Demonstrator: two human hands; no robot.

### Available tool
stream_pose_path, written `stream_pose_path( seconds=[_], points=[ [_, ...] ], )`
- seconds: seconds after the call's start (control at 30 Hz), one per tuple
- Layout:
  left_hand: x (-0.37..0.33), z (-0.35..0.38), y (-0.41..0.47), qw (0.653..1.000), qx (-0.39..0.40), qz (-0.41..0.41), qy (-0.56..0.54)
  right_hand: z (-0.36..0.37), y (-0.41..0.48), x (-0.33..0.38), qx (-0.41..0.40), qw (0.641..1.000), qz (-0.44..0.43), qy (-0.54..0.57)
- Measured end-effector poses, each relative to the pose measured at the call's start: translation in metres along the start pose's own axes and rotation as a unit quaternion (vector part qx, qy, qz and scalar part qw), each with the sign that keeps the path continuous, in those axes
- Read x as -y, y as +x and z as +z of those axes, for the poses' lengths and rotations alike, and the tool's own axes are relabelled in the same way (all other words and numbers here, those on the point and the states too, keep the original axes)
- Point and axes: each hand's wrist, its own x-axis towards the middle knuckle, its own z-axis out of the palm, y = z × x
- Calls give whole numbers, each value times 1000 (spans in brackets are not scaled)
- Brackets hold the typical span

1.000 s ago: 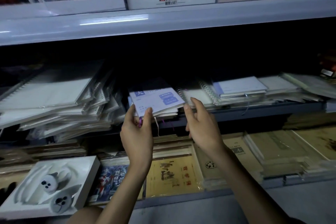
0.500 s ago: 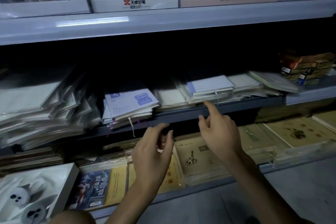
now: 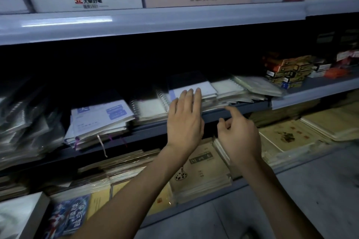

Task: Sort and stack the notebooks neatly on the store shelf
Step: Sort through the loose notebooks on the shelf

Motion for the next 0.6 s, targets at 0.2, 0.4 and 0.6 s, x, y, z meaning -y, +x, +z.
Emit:
stream_pose_path(
  seconds=[0.2,0.4,0.6],
  points=[
    [-7,18,11,999,3,-6,50,-9,1,-10,-4,1000,19,11],
    [2,19,14,998,-22,12,60,-6,-3,-9,17,1000,21,12],
    [5,9,26,991,-37,69,104,2,-1,-4,33,993,52,99]
  ],
)
